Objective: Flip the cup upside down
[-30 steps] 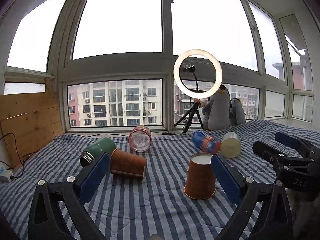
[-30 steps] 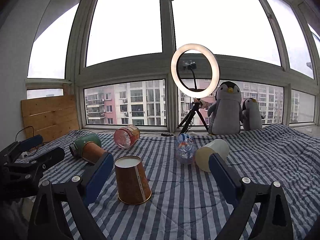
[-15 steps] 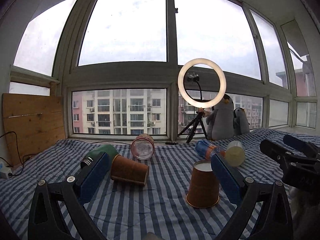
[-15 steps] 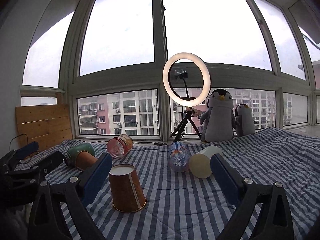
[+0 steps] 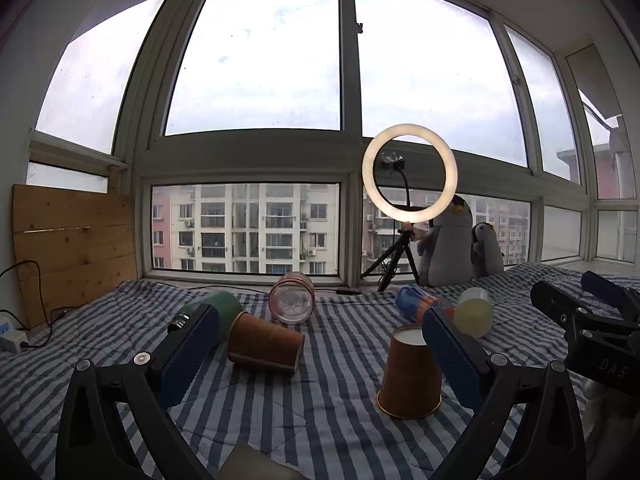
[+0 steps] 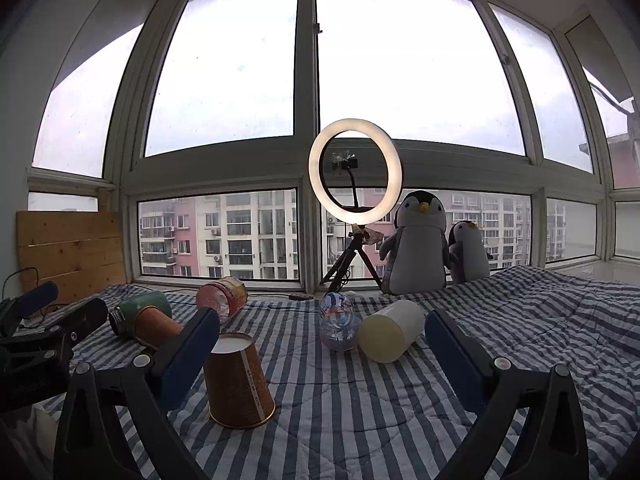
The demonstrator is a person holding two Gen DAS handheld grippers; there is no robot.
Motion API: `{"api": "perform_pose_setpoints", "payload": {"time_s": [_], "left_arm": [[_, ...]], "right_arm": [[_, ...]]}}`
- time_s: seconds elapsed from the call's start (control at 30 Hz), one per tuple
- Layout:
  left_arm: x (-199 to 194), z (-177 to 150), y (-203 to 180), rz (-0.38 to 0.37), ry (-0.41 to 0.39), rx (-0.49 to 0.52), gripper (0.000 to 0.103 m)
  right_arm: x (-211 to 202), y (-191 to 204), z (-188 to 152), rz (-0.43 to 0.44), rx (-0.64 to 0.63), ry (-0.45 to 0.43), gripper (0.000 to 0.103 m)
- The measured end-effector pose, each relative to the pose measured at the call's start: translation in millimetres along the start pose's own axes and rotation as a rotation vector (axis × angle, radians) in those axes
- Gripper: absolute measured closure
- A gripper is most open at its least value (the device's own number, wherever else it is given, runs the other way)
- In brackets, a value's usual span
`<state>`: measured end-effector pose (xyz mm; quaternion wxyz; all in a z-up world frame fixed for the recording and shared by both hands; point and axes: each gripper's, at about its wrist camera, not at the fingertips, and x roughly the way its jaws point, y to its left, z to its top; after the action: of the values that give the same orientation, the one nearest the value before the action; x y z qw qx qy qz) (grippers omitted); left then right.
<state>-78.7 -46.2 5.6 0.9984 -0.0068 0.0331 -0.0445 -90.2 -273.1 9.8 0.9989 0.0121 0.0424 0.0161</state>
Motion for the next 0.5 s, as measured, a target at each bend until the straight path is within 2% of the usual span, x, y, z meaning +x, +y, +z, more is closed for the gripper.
{"api": "perform_pose_setpoints", "payload": {"time_s": [0.5], "left_arm": [[0.2,-0.7,-1.5,0.004,0.007,0.01,0.0]], "right_arm": [[-2.9,-1.1,-0.7,0.003,0.008,-0.006,0.001]]}}
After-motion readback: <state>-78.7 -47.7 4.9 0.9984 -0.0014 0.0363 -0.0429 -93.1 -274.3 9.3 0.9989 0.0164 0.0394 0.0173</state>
